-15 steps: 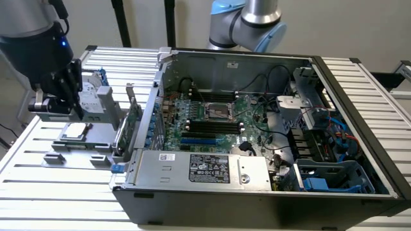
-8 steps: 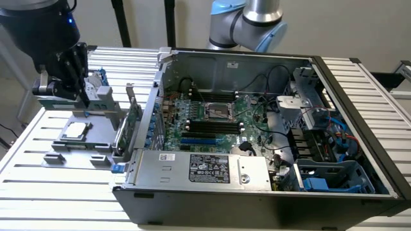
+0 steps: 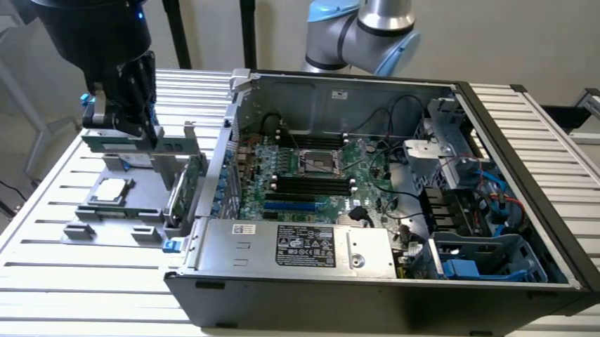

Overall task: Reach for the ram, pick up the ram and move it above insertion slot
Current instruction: 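Pick up the ram and move it above insertion slot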

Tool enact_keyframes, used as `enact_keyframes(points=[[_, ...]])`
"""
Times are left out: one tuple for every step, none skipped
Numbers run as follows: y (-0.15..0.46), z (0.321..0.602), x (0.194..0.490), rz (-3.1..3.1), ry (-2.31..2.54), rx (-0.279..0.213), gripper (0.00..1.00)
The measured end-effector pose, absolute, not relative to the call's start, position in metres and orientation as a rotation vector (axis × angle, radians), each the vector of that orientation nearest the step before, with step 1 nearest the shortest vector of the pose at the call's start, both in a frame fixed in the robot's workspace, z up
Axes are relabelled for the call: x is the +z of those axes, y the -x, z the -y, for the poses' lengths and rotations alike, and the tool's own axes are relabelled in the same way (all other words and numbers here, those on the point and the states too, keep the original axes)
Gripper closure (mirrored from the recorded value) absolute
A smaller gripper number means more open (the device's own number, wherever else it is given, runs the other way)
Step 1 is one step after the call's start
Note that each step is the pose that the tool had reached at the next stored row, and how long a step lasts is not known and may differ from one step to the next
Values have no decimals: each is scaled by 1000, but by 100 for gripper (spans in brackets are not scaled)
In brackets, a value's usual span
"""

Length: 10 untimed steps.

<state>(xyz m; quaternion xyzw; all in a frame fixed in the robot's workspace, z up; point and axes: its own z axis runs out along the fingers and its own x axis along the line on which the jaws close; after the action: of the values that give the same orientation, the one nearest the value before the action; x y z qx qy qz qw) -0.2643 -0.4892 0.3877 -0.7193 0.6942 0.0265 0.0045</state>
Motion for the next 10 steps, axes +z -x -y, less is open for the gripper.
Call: enact_keyframes(points=[[260,489,388,-2173,2252,86,86],[255,489,388,-2172,2251,88,86],[251,489,388,-2171,2250,90,86],[246,489,388,-2170,2249,93,86],[241,489,388,-2169,2248,95,86],[237,489,388,-2168,2247,97,86],[232,489,389,-2167,2246,98,86],[228,489,389,-2166,2245,100,86],[223,489,389,-2165,2244,102,86],[219,489,389,-2164,2243,103,86]])
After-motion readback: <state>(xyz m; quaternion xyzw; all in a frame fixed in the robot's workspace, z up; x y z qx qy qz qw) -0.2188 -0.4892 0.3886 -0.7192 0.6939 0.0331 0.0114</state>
